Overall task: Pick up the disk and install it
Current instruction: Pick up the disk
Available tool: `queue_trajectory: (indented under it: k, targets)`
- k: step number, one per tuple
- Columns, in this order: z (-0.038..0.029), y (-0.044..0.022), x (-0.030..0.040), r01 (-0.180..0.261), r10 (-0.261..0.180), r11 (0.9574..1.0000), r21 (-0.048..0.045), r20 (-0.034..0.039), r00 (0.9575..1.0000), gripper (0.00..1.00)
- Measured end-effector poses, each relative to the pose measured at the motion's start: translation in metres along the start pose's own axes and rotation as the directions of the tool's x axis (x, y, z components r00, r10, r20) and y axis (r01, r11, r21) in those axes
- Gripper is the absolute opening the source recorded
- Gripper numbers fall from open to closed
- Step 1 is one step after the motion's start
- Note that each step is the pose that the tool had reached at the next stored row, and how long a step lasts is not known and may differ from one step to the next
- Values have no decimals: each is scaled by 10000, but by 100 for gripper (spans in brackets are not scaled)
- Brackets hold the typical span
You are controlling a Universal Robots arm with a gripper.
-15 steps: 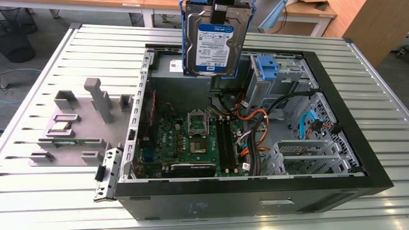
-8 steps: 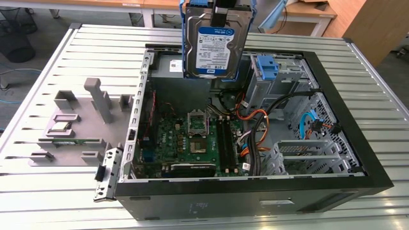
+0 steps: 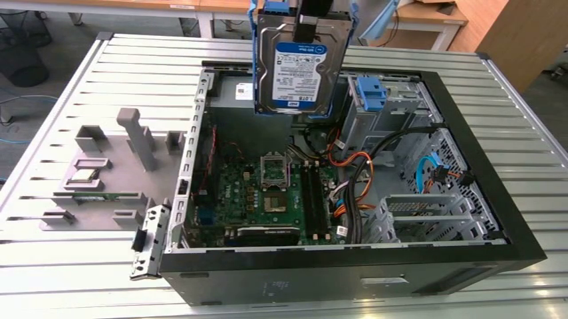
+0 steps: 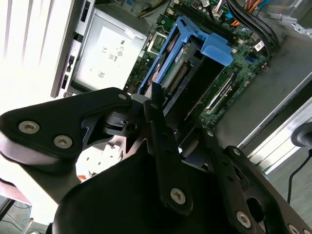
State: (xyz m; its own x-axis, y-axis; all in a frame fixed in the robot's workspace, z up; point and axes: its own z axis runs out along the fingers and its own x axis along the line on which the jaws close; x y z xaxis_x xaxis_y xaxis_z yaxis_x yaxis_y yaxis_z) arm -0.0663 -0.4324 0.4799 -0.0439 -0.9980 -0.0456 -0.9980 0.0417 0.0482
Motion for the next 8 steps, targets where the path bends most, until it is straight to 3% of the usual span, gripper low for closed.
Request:
queue_trajectory:
  k: [8]
  targets:
    - [-5, -5, 116, 0, 0, 10000, 0, 0, 10000, 35]
